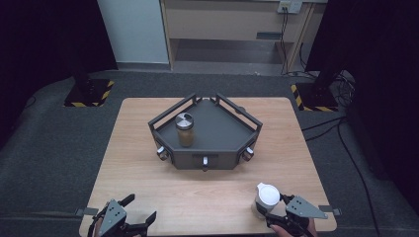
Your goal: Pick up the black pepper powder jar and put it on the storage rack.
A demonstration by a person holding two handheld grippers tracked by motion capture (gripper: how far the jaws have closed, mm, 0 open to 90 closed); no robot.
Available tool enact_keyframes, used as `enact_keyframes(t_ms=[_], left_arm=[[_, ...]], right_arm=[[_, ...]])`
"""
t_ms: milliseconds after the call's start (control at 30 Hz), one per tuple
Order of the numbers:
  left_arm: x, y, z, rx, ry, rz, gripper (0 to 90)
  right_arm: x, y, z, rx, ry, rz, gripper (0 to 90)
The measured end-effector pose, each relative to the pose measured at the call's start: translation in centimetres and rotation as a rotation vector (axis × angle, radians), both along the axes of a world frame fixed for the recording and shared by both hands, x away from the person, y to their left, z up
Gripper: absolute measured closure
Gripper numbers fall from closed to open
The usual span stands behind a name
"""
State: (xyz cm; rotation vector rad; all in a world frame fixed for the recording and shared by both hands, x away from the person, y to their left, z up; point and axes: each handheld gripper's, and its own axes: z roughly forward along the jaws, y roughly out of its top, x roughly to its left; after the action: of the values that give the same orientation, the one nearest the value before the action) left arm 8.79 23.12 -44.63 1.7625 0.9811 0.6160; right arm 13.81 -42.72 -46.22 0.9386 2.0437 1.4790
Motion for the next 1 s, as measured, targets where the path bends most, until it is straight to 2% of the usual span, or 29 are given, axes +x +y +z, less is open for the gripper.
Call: enact_keyframes(t_ms=[233,467,567,733,1000], left_arm=[[0.1,-0.2,0.0,0.008,0.003,-0.004,4.2],[0.0,-0.2,0.1,0.02,0.0,-0.009,4.1],[0.1,-0.2,0.1,0.015,-0.001,-0.015,4.1],[0.2,-0.4,0.1,0.013,0.002,-0.025,4.1],[0.2,-0.6,0.1,0.02,0.001,-0.037,4.2]], right_arm=[[-0.1,0.0,-0.1,0.0,-0.005,-0.001,30.6],[0.0,0.6,1.3,-0.047,0.017,-0.013,30.9],[0.0,0.7,1.9,-0.031,0.015,-0.021,30.9],[0.5,1.0,3.5,-0.016,0.005,-0.03,30.8],[2.1,1.8,6.8,-0.006,-0.014,-0.029,30.8]])
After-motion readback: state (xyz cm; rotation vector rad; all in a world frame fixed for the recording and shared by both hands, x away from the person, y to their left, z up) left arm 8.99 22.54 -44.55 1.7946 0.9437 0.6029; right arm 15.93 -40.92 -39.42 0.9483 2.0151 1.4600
